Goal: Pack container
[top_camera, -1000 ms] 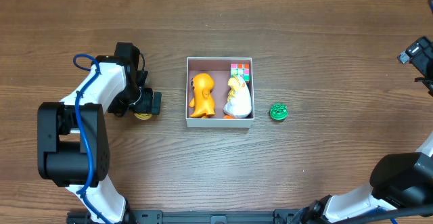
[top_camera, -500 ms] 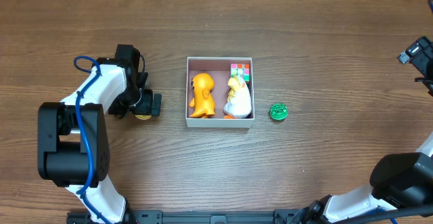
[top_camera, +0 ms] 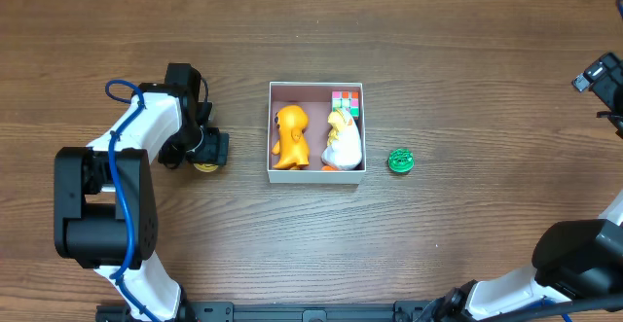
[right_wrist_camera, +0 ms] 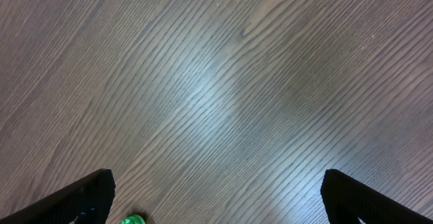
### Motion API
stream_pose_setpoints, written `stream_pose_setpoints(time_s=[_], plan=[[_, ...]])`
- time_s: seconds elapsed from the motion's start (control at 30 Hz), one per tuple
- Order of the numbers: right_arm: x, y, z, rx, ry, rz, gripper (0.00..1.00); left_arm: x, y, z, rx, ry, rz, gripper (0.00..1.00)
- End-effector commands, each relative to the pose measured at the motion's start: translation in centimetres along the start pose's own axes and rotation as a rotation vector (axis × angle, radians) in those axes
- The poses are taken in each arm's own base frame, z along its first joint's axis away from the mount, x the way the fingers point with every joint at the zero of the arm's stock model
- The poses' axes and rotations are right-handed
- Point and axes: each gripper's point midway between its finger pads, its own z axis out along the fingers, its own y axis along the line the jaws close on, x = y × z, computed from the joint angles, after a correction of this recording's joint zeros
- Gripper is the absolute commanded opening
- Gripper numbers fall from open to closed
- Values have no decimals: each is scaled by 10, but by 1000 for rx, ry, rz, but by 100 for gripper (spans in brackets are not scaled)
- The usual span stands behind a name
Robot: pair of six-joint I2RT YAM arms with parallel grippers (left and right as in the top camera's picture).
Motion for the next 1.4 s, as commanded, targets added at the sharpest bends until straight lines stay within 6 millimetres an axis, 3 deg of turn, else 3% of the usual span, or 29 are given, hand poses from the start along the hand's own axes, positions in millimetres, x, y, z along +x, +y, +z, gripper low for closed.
stream_pose_setpoints(time_s=[0.0,0.13,0.57,0.67,1.37], plan=[[-1,-1,-2,3,-10,5,100,14,-4,7,25,54,-14,85],[-1,-1,-2,3,-10,5,100,16,-4,7,25,60,-14,76],[-1,-1,-2,2,-10,5,100,16,-4,7,25,60,-14,76],[-1,-1,-2,2,-10,5,100,17,-4,7,25,63,-14,70],[-1,-1,-2,2,-10,5,100,17,-4,7,25,63,-14,71]])
